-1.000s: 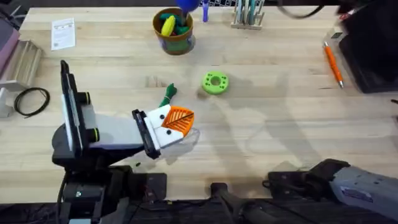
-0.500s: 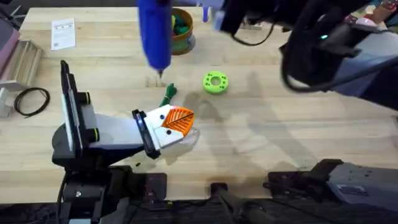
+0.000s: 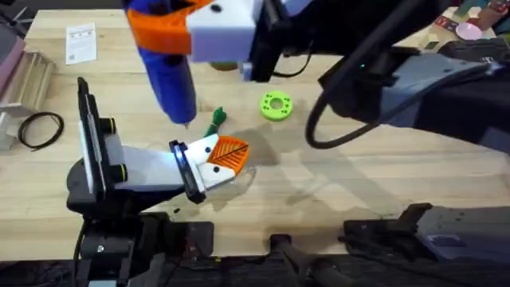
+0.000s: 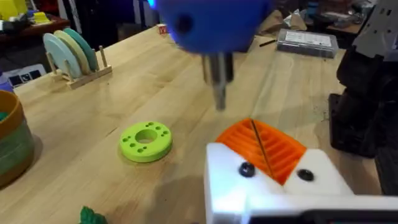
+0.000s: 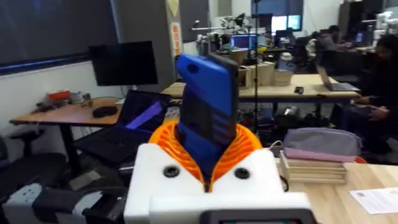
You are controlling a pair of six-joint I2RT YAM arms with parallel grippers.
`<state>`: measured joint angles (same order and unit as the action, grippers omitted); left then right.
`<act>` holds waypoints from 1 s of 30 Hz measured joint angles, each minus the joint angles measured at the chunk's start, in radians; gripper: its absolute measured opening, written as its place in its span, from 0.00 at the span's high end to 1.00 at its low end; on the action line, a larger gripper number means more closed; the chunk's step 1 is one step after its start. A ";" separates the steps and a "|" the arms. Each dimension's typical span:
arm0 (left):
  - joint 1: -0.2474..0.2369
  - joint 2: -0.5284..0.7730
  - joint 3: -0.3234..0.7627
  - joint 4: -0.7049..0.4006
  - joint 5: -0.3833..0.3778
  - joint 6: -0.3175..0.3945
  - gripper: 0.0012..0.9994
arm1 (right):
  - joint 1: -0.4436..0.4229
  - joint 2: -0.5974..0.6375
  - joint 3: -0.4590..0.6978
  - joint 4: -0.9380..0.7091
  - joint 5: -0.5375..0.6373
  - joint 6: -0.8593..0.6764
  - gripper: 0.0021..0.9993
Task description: Pick up the gripper from the table and insert it into the empty holder that is missing its gripper. Then pick up a screw, insert it into the mounting hole, and use the screwdriver to tighten it. Finally, clean up the table by picking up the vegetable and placing it into the bucket.
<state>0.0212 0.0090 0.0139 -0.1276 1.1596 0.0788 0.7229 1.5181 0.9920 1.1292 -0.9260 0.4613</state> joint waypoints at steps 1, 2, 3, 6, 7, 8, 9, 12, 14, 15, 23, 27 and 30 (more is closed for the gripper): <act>0.000 0.000 0.000 0.000 0.000 0.000 0.99 | 0.004 0.010 0.000 0.013 -0.006 0.002 0.98; 0.000 0.000 0.000 0.000 0.000 0.000 0.99 | 0.005 0.018 0.000 0.025 -0.014 0.003 0.98; 0.000 0.000 0.000 0.000 0.000 0.000 0.99 | 0.005 0.028 0.000 0.043 -0.023 0.007 0.98; 0.000 0.000 0.000 0.000 0.000 0.000 0.99 | 0.005 0.050 0.000 0.079 -0.047 0.025 0.98; 0.000 0.000 0.000 0.000 0.000 0.000 0.99 | 0.005 0.053 -0.001 0.091 -0.053 0.030 0.98; 0.000 0.000 0.000 0.000 0.000 0.000 0.99 | 0.005 0.055 -0.004 0.107 -0.060 0.033 0.98; 0.000 0.000 0.000 0.000 0.000 0.000 0.99 | 0.005 0.056 -0.008 0.125 -0.065 0.037 0.98; 0.000 0.000 0.000 0.000 0.000 0.000 0.99 | 0.005 0.056 -0.027 0.178 -0.071 0.043 0.98; 0.000 0.000 0.000 0.000 0.000 0.000 0.99 | 0.005 0.056 -0.050 0.213 -0.071 0.051 0.98; 0.000 0.000 0.000 0.000 0.000 0.000 0.99 | 0.005 0.056 -0.063 0.230 -0.071 0.056 0.98; 0.000 0.000 0.000 0.000 0.000 0.000 0.99 | 0.005 0.056 -0.097 0.272 -0.123 0.071 0.98; 0.000 0.000 0.000 0.000 0.000 0.000 0.99 | 0.005 0.056 -0.097 0.277 -0.144 0.071 0.98; 0.000 0.000 0.000 0.000 0.000 0.000 0.99 | 0.003 0.056 -0.098 0.277 -0.151 0.071 0.98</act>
<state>0.0212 0.0090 0.0139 -0.1276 1.1596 0.0788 0.7256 1.5738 0.8944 1.4059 -1.0772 0.5320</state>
